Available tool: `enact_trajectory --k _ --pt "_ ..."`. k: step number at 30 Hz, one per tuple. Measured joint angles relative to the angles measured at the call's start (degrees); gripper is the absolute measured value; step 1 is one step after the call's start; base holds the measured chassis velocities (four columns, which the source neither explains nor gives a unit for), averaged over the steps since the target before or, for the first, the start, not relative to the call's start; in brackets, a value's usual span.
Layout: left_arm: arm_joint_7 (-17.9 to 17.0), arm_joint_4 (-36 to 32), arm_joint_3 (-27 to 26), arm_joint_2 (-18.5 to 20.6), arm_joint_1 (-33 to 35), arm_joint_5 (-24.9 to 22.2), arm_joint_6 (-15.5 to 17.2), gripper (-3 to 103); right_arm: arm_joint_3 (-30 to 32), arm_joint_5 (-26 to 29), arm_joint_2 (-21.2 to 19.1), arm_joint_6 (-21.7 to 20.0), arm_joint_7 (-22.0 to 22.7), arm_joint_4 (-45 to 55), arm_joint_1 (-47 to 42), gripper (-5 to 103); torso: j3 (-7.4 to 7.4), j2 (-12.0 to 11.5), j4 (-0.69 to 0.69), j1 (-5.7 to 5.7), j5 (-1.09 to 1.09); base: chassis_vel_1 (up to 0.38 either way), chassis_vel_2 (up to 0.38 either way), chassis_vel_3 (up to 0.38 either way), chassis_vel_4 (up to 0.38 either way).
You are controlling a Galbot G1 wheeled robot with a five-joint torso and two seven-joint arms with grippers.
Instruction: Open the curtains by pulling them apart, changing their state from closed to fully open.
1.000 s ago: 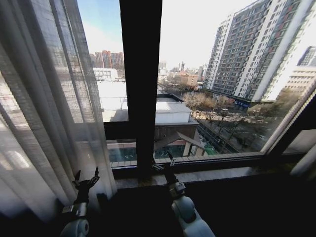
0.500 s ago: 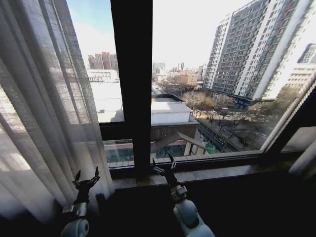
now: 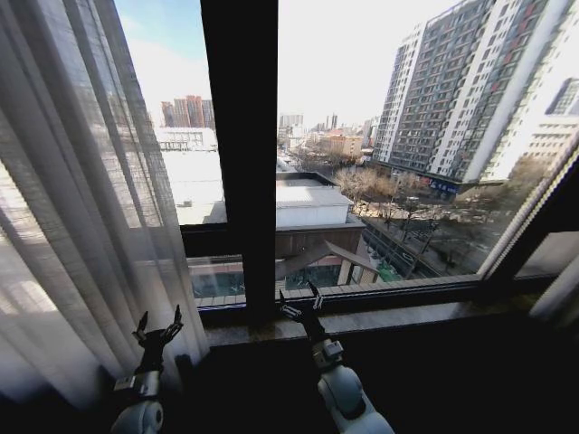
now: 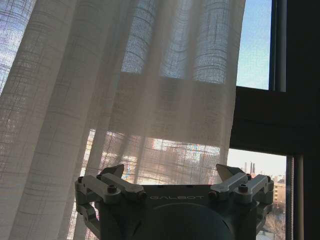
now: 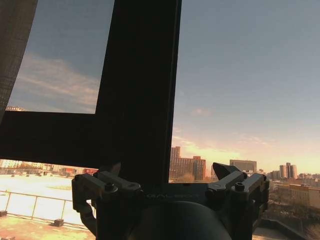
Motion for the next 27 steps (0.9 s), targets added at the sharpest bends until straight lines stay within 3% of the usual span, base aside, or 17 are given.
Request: enact_trajectory --k 27 --pt "0.00 0.00 0.00 0.00 0.00 0.00 0.00 100 -0.01 0.01 0.01 0.00 0.04 -0.12 0.05 100 0.00 0.00 0.00 0.00 0.00 0.000 0.000 0.000 0.000"
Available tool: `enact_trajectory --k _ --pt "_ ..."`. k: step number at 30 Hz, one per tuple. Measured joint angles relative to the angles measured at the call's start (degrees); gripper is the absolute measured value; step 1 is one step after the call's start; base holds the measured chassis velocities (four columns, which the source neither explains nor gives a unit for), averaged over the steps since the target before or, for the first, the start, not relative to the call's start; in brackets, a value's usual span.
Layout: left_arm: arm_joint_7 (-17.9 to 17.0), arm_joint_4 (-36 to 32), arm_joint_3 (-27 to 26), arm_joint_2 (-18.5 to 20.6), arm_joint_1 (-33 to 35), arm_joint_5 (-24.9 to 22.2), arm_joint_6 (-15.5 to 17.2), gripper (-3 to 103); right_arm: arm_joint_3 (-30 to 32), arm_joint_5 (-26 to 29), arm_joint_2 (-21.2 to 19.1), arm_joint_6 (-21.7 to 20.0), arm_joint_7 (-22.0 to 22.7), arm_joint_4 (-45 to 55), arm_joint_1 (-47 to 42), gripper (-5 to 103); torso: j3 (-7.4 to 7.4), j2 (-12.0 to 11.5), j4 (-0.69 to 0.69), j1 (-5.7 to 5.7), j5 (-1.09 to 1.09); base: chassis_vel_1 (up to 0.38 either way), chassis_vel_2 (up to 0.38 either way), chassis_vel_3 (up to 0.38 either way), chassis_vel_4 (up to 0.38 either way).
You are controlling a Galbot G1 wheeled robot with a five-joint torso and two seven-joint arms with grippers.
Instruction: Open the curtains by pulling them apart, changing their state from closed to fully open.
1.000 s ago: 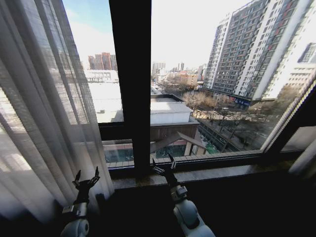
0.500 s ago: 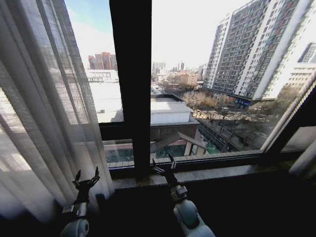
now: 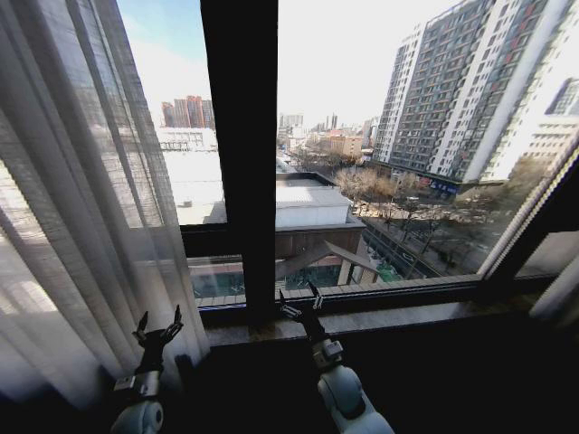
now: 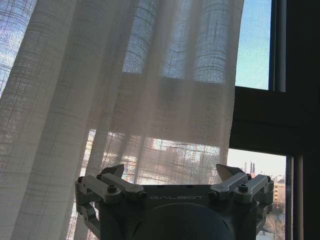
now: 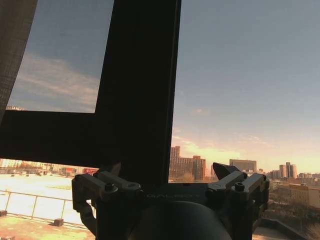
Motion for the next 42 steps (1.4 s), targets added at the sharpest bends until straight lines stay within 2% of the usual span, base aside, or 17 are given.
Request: enact_trajectory --k 42 --pt "0.00 0.00 0.00 0.00 0.00 0.00 0.00 100 0.00 0.00 0.00 0.05 0.00 -0.01 0.00 100 0.00 0.00 0.00 0.00 0.00 0.000 0.000 0.000 0.000"
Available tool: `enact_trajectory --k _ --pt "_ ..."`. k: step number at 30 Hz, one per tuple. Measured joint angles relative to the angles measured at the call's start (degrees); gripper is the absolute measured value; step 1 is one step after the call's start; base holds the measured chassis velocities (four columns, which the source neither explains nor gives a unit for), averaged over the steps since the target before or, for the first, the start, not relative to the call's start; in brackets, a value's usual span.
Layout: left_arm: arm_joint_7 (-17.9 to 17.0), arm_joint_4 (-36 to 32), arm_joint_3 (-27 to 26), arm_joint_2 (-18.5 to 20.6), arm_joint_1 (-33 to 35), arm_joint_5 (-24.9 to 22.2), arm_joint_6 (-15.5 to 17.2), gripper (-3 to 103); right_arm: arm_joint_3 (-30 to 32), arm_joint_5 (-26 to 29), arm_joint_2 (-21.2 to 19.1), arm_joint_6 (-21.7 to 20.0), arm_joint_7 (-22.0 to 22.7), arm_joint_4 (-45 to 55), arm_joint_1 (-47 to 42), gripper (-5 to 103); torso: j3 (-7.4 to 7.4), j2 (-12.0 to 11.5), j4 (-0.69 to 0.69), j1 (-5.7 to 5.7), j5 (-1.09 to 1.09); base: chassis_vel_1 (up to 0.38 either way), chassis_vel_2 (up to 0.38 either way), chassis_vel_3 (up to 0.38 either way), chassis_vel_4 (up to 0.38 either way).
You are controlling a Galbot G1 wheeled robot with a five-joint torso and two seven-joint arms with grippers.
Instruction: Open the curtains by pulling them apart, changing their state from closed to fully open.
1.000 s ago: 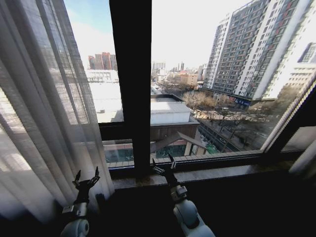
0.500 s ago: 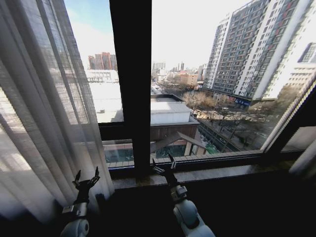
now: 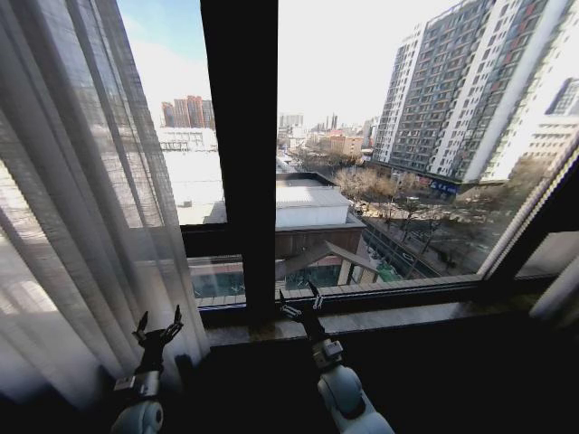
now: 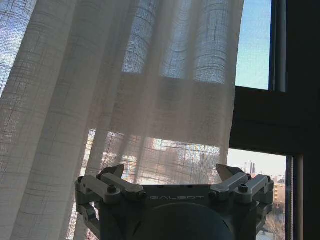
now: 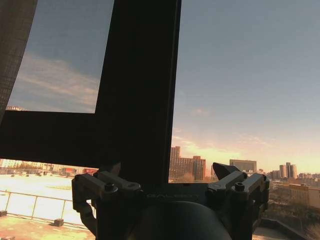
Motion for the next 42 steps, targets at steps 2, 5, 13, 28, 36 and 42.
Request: enact_trajectory --k 2,5,13,28,36,42 --pt "0.00 0.00 0.00 0.00 0.00 0.00 0.00 100 0.00 0.00 0.00 0.00 0.00 0.00 0.00 100 0.00 0.00 0.00 0.00 0.00 0.000 0.000 0.000 0.000" --pt "0.00 0.00 0.00 0.00 0.00 0.00 0.00 100 0.00 0.00 0.00 0.00 0.00 0.00 0.00 100 0.00 0.00 0.00 0.00 0.00 0.000 0.000 0.000 0.000" --pt "-0.38 -0.69 0.32 -0.05 0.27 0.23 0.96 100 0.00 0.00 0.00 0.00 0.00 0.00 0.00 100 0.00 0.00 0.00 0.00 0.00 0.000 0.000 0.000 0.000" --pt "-7.87 -16.44 8.96 -2.17 6.47 7.07 22.30 100 0.00 0.00 0.00 0.00 0.00 0.00 0.00 100 0.00 0.00 0.00 0.00 0.00 0.000 0.000 0.000 0.000" --pt "-12.32 -25.80 14.02 -3.43 10.13 11.10 34.92 100 0.00 0.00 0.00 0.00 0.00 0.00 0.00 100 0.00 0.00 0.00 0.00 0.01 0.000 0.000 0.000 0.000" --pt "-12.70 -26.48 14.38 -3.53 10.41 11.44 35.94 100 0.00 0.00 0.00 0.00 0.00 0.00 0.00 100 0.00 0.00 0.00 0.00 0.00 0.000 0.000 0.000 0.000"
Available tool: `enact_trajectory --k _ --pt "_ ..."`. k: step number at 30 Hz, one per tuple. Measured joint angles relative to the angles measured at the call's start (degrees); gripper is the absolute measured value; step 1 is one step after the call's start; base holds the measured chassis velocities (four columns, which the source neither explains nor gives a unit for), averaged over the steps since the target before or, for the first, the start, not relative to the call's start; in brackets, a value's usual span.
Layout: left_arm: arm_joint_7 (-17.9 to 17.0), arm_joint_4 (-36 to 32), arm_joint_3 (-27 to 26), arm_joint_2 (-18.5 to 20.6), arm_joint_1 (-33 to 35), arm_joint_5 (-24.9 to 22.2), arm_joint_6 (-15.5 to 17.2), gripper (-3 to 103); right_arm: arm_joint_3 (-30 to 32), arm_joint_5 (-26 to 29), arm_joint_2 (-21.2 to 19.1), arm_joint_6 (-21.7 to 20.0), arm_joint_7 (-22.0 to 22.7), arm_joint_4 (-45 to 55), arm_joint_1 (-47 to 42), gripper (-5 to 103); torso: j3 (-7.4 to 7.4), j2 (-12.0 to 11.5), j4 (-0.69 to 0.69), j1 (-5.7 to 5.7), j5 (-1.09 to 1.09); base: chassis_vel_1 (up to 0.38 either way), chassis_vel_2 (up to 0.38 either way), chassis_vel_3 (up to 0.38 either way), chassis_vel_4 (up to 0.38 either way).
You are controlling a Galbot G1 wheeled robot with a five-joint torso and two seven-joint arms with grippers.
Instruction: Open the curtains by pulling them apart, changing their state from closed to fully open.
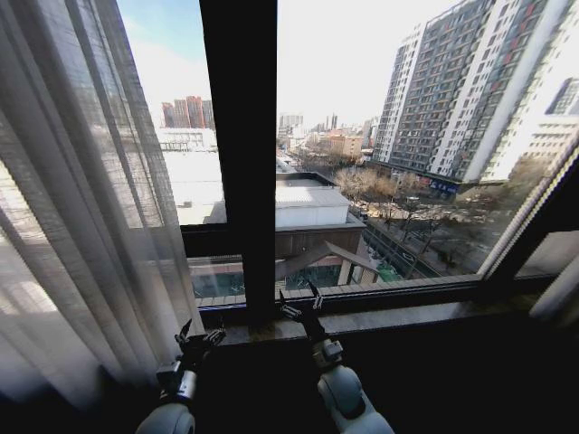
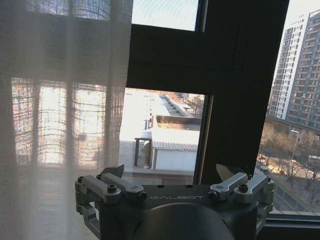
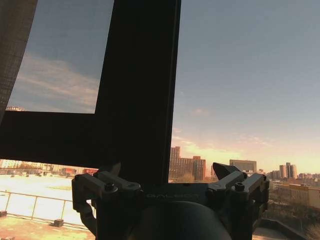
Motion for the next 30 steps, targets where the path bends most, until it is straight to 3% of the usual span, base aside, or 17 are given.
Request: enact_trajectory --k 3,6,9,12,21,30 --pt "-0.32 -0.06 0.01 0.09 -0.01 0.28 -0.04 100 0.00 0.00 0.00 0.00 0.00 0.00 0.00 100 0.00 0.00 0.00 0.00 0.00 0.000 0.000 0.000 0.000" --pt "-1.36 0.62 -0.54 0.94 -0.58 1.06 -2.42 100 0.00 0.00 0.00 0.00 0.00 0.00 0.00 100 0.00 0.00 0.00 0.00 0.00 0.000 0.000 0.000 0.000" --pt "-3.76 2.79 -2.13 3.08 -2.05 2.76 -8.31 100 0.00 0.00 0.00 0.00 0.00 0.00 0.00 100 0.00 0.00 -0.01 0.00 -0.01 0.000 0.000 0.000 0.000" --pt "-3.95 3.46 -2.46 3.64 -2.16 2.85 -9.39 100 -0.01 0.00 0.01 0.00 0.00 0.00 0.00 100 0.00 0.00 0.00 0.00 -0.04 0.000 0.000 0.000 0.000" --pt "-6.90 11.26 -8.79 9.66 -4.08 3.00 -21.85 100 -0.01 0.00 0.00 0.00 0.00 0.00 0.01 100 0.00 0.00 0.01 0.00 -0.01 0.000 0.000 0.000 0.000" --pt "-6.87 14.67 -8.03 11.38 -6.37 1.64 -22.46 100 0.01 0.00 0.01 0.00 0.00 0.00 0.00 100 0.00 0.00 0.02 -0.01 0.01 0.000 0.000 0.000 0.000"
